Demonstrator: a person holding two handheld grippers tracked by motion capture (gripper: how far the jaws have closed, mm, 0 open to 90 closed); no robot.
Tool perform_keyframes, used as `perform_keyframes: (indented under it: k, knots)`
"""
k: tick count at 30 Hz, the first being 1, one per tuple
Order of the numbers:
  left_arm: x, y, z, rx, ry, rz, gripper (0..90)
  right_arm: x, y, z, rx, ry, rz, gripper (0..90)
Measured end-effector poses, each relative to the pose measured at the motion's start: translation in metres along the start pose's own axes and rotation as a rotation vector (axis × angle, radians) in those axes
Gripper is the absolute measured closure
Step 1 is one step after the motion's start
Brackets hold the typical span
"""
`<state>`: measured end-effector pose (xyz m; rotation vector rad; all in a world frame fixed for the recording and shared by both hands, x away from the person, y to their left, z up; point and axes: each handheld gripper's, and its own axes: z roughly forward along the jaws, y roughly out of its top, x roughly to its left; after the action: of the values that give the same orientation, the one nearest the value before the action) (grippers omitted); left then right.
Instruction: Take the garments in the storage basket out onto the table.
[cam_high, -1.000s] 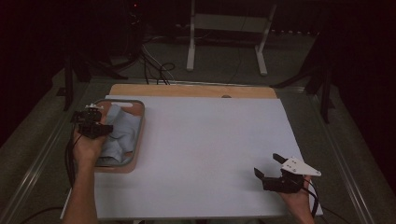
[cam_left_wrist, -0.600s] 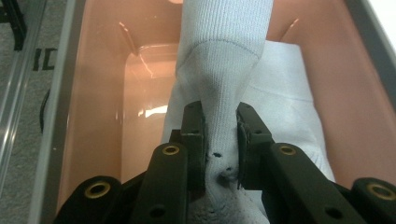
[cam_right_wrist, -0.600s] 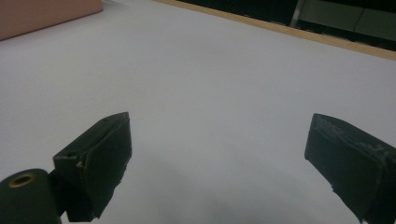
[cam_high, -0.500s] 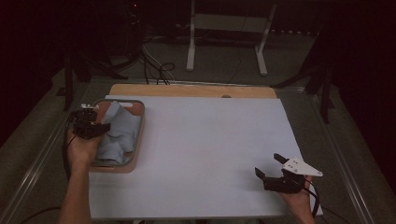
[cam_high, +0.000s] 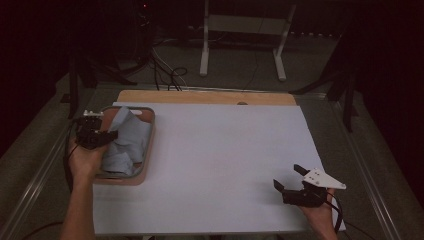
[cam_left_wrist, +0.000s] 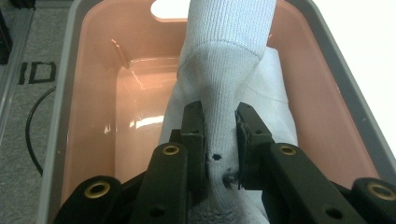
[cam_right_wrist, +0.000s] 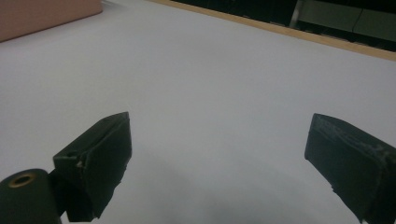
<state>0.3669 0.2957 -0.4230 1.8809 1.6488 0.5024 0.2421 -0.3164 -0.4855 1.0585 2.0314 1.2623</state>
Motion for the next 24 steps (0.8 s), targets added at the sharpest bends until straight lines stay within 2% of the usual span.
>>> perform_keyframes:
  k: [7,15,24]
  knots:
    - [0.001,0.001,-0.002,0.0,-0.031,-0.001,77.8,0.0,0.0,0.0,0.0,-0.001,0.0,7.5]
    - [0.0,0.001,-0.006,-0.018,-0.045,0.024,77.8,0.0,0.0,0.0,0.0,-0.001,0.0,7.5]
    - [-0.001,0.007,-0.021,-0.086,-0.064,0.034,78.0,0.0,0.0,0.001,0.003,-0.001,0.0,7.5]
